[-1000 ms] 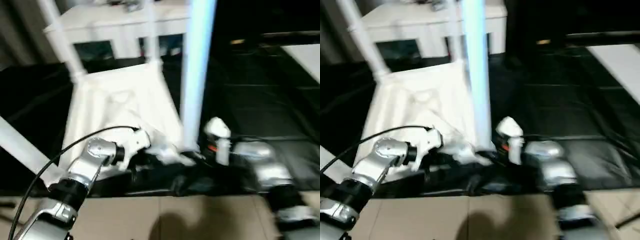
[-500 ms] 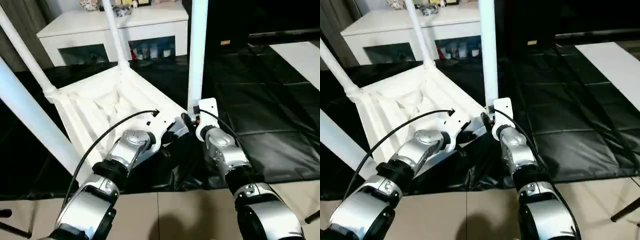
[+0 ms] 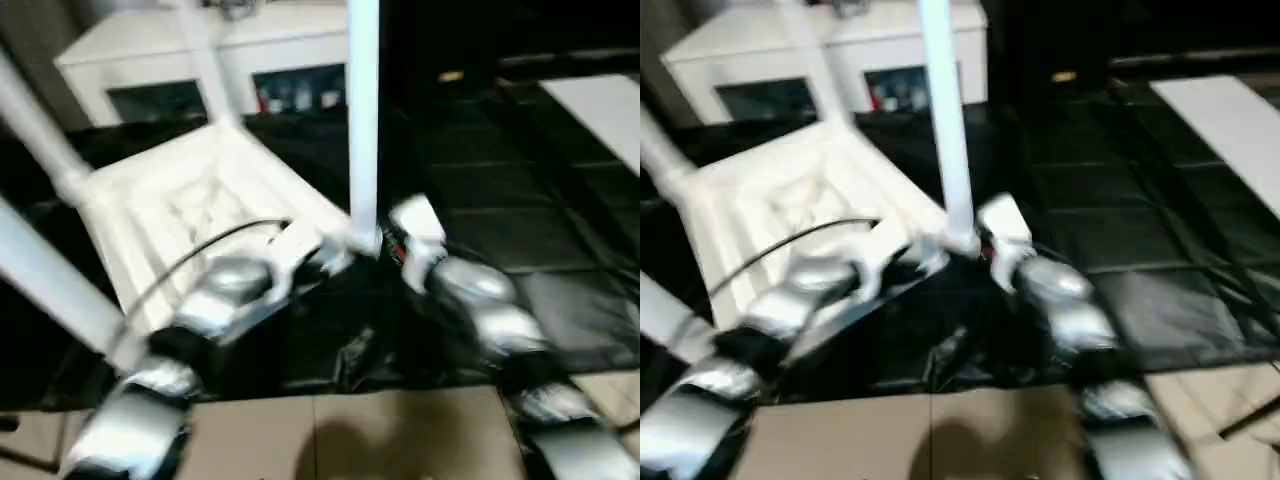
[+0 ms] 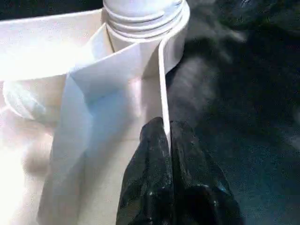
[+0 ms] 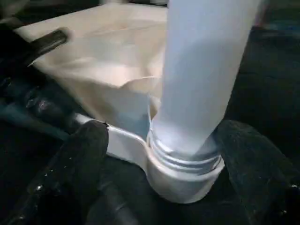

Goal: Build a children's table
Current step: Rotate leg to tighten

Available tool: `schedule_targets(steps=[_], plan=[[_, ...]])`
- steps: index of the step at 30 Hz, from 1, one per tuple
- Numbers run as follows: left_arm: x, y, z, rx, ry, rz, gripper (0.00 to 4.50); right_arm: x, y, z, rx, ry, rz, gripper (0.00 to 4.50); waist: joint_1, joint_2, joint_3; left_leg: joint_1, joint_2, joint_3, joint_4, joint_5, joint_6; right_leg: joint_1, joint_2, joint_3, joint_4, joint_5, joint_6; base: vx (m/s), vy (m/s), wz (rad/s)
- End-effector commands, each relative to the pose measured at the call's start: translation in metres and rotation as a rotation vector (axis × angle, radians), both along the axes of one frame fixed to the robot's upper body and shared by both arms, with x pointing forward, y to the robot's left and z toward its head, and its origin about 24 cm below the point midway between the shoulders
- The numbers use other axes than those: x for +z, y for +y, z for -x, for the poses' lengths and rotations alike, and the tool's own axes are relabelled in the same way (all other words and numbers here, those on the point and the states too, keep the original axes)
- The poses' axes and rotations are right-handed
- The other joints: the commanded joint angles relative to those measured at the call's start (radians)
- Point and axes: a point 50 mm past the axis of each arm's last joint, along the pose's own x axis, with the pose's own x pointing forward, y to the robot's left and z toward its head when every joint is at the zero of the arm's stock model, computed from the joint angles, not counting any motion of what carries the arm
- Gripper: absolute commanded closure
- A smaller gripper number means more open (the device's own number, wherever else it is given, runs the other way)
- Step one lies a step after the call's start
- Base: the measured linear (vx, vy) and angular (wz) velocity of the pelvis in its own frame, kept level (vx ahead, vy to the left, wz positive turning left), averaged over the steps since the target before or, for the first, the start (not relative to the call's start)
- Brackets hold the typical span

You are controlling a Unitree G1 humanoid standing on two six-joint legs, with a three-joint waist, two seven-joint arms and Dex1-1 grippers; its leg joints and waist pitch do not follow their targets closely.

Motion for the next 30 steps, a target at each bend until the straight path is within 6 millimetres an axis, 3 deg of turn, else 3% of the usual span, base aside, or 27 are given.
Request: schedule_targets(steps=[1, 4, 5, 7, 15, 20, 30], plan=[[-0.005, -0.012, 0.013, -0.148, 0.036, 0.003, 4.50, 0.008, 0.009, 0.004, 0.112, -0.010, -0.014, 0.57, 0.009, -0.019, -0.069, 0.017, 0.045, -0.006, -0.060, -0.164, 0.181, 0.054, -0.035, 0.025, -0.054, -0.104, -0.285, 0.000, 0.000, 0.00], [-0.004, -0.006, 0.021, -0.210, 0.076, 0.019, 4.50, 0.011, -0.004, 0.012, 0.192, 0.022, 0.012, 0.57, 0.022, -0.020, -0.065, 0.030, 0.051, -0.001, -0.070, -0.240, 0.127, 0.046, -0.032, 0.034, -0.060, -0.164, -0.275, 0.000, 0.000, 0.00], [-0.004, -0.005, 0.024, -0.233, 0.086, 0.027, 4.50, 0.012, -0.006, 0.014, 0.213, 0.033, 0.015, 0.57, 0.024, -0.017, -0.063, 0.031, 0.050, 0.001, -0.072, -0.250, 0.114, 0.042, -0.032, 0.037, -0.062, -0.175, -0.269, 0.000, 0.000, 0.00], [-0.003, -0.003, 0.029, -0.280, 0.106, 0.040, 4.50, 0.013, -0.008, 0.017, 0.249, 0.050, 0.022, 0.57, 0.025, -0.023, -0.064, 0.027, 0.051, 0.002, -0.074, -0.241, 0.108, 0.047, -0.034, 0.039, -0.059, -0.167, -0.265, 0.000, 0.000, 0.00], [-0.002, 0.001, 0.030, -0.274, 0.105, 0.028, 4.50, 0.002, -0.011, 0.029, 0.364, 0.118, 0.117, 0.57, 0.022, -0.032, -0.063, 0.021, 0.046, 0.006, -0.076, -0.240, 0.097, 0.047, -0.040, 0.039, -0.066, -0.242, -0.227, 0.000, 0.000, 0.00], [-0.002, 0.002, 0.031, -0.279, 0.109, 0.026, 4.50, 0.001, -0.014, 0.027, 0.348, 0.120, 0.132, 0.57, 0.023, -0.030, -0.065, 0.017, 0.046, 0.005, -0.072, -0.204, 0.112, 0.049, -0.041, 0.038, -0.063, -0.209, -0.229, 0.000, 0.000, 0.00], [-0.003, 0.001, 0.032, -0.278, 0.108, 0.024, 4.50, -0.003, -0.020, 0.022, 0.295, 0.115, 0.180, 1.43, 0.022, -0.029, -0.066, 0.017, 0.045, 0.006, -0.070, -0.200, 0.118, 0.048, -0.038, 0.036, -0.062, -0.201, -0.235, 0.000, 0.000, 0.00]])
